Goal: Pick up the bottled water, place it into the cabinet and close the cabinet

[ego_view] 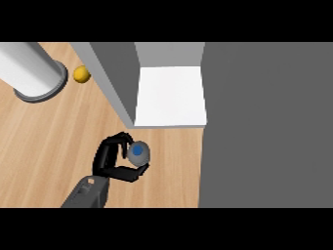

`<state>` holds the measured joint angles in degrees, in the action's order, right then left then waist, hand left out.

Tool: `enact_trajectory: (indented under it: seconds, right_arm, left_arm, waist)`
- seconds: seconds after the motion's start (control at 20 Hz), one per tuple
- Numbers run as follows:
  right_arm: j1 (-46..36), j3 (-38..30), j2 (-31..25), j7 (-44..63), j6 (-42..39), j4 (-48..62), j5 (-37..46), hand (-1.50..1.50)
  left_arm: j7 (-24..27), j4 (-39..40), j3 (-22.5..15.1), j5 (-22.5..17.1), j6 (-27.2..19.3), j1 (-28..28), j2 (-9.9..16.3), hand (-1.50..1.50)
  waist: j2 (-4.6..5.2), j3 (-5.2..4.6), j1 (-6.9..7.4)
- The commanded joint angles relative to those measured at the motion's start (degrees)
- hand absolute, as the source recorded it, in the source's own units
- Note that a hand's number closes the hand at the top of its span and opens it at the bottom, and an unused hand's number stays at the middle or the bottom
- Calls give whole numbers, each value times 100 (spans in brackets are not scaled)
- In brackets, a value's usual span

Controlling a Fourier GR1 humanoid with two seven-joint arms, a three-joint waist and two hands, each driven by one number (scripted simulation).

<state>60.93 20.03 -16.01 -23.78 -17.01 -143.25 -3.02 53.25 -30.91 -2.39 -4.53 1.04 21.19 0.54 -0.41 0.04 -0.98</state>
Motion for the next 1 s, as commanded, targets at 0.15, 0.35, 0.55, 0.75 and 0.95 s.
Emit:
enact_trajectory:
  seconds: [0.15,0.35,0.55,0.75,0.95]
  right_arm:
    - [223,-203,-193,407,35,-936,-409,-150]
    - [91,-411,-187,287,2,-703,-610,-150]
    - [168,-633,-226,119,-64,-559,-629,-150]
    - [154,-791,-187,-291,-218,-327,-725,-150]
    - [285,-703,-175,-363,-372,-280,-672,-150]
  left_arm:
    - [-1413,-1244,-1155,-1004,-878,180,-52,150]
    - [-2012,-1610,-1986,-1449,-1704,485,-53,150]
    - [-2569,-1806,-2177,-1868,-2252,1027,-53,150]
    - [-2962,-1328,-2160,-2077,-2760,1924,-54,150]
    - [-3148,-941,-2353,-2439,-3186,2411,-54,150]
  waist:
    - [-1,-4,10]
    - [29,-6,-48]
    - [39,-6,-59]
    - [55,-4,-178]
    - [76,-7,-252]
